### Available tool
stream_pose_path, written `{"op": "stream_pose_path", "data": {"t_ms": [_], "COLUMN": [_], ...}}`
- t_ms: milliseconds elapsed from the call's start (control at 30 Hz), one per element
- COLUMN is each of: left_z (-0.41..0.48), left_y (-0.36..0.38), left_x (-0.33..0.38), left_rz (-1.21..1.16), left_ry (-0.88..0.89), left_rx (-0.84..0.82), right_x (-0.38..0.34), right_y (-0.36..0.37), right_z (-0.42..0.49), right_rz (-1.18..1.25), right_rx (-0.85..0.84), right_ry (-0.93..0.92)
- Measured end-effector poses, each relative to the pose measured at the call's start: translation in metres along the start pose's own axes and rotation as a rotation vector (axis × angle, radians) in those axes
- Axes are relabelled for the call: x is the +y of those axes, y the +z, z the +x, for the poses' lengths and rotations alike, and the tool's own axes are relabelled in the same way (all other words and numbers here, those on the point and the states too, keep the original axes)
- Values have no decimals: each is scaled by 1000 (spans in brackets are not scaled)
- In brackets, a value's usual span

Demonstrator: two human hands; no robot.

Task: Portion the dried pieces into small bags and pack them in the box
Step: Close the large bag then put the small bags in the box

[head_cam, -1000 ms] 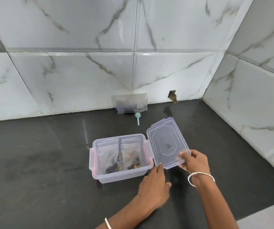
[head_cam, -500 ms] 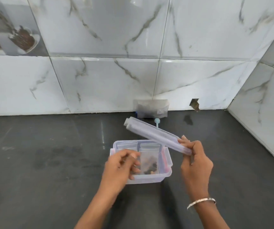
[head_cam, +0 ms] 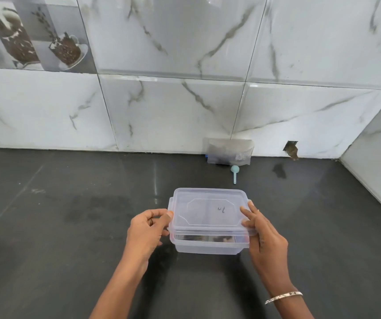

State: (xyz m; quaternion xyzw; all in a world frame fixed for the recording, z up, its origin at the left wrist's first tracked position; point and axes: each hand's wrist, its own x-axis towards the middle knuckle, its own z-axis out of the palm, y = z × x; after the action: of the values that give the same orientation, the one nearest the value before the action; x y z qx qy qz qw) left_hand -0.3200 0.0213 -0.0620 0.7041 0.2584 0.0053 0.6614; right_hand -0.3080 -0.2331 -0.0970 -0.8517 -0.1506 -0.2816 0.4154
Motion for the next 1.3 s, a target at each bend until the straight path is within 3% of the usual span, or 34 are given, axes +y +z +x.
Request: {"op": "stream_pose_path", "data": {"t_ms": [333, 533, 700, 867, 1167, 1300], "left_z": [5, 10, 13, 12, 13, 16], "left_y": [1, 2, 2, 3, 12, 10], "left_x": [-6, -13, -19, -20, -26, -24], "left_rz": [22, 98, 112, 81, 39, 34], "left_ry": [38, 77, 66, 14, -76, -72], "left_rx": [9, 26, 27, -28, -105, -103], "right_x": [1, 5, -10, -10, -1, 1], "right_y": [-6, -12, -12, -8, -6, -4], "right_z": [-2, -9, -4, 1, 5, 14], "right_rz": [221, 399, 231, 266, 468, 421], "right_rx": [-104, -38, 92, -2, -40, 26], "right_ry": [222, 331, 521, 820, 967, 1007]}}
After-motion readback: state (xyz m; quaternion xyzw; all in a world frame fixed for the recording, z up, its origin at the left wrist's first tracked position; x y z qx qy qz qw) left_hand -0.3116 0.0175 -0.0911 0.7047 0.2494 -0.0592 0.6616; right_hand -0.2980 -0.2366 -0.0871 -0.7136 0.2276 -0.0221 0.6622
